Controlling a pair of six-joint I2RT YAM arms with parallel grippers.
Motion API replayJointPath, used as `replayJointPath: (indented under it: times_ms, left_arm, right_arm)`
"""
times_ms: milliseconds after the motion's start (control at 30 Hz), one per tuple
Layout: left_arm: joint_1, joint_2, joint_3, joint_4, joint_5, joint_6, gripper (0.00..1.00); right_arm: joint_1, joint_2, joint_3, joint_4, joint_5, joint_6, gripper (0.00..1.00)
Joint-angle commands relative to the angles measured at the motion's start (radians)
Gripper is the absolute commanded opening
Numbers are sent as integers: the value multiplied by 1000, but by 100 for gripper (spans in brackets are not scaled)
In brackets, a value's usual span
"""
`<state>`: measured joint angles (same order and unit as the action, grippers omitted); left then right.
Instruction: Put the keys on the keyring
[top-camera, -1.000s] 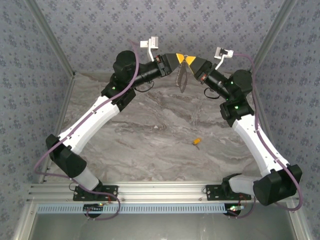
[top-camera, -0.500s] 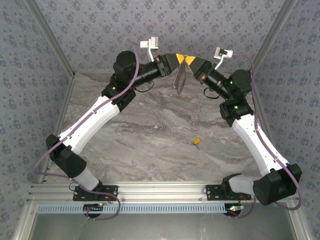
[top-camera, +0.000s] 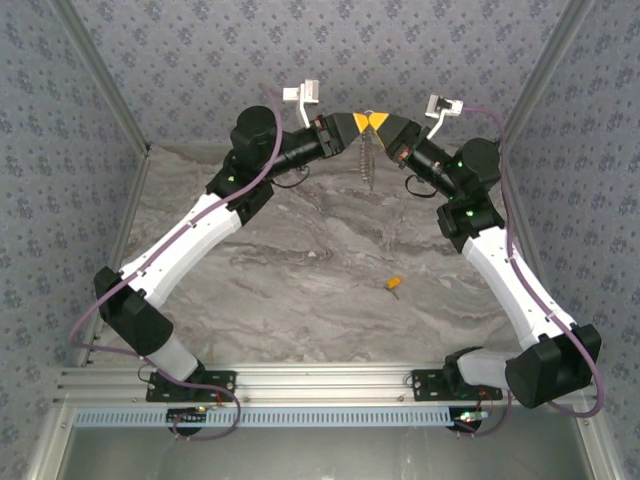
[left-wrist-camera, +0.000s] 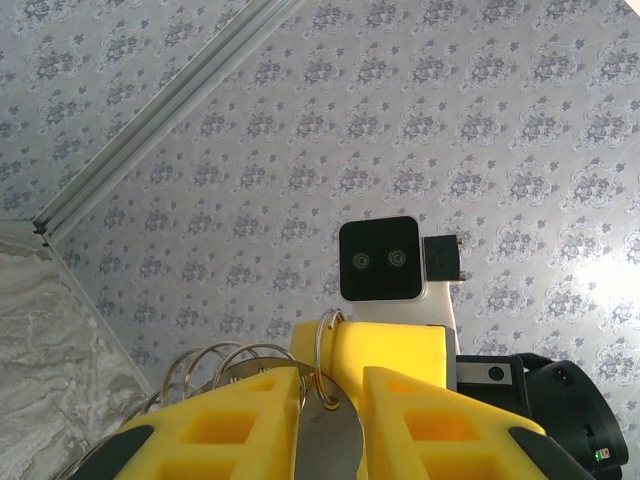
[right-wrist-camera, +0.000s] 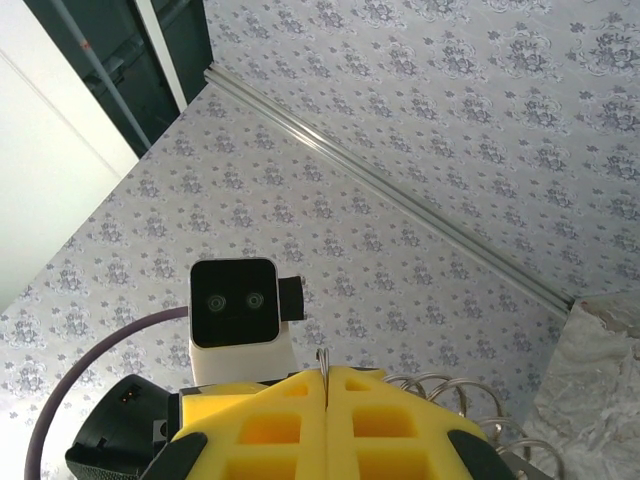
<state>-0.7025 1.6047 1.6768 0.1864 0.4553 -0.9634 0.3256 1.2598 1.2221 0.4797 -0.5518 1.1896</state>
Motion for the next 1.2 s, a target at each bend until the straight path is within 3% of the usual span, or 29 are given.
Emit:
replayJointPath:
  times_ms: [0, 500, 533, 633, 700, 967, 1167]
  left_arm:
    - [-7, -17, 2, 52, 3, -8, 21]
    - [-11, -18, 6, 67, 16, 17, 2]
    - [-12, -21, 8, 55, 17, 29, 0]
    - [-1, -31, 17, 15, 36, 77, 0]
    - [7, -40, 22, -19, 52, 120, 0]
    - [26, -49, 133, -270, 182, 403, 0]
    - [23, -46, 248, -507, 226, 648, 0]
  right_arm:
    - [10, -7, 27, 51, 15, 9, 0]
    - [26, -19, 22, 19, 0, 1, 0]
    - [24, -23, 19, 7, -9, -1, 4]
    - [-2, -58, -7, -27, -17, -15, 32]
    - [-42, -91, -38, -44, -22, -16, 41]
    - [-209, -188, -96, -118, -98, -5, 47]
    - [-236, -194, -89, -128, -162, -10, 47]
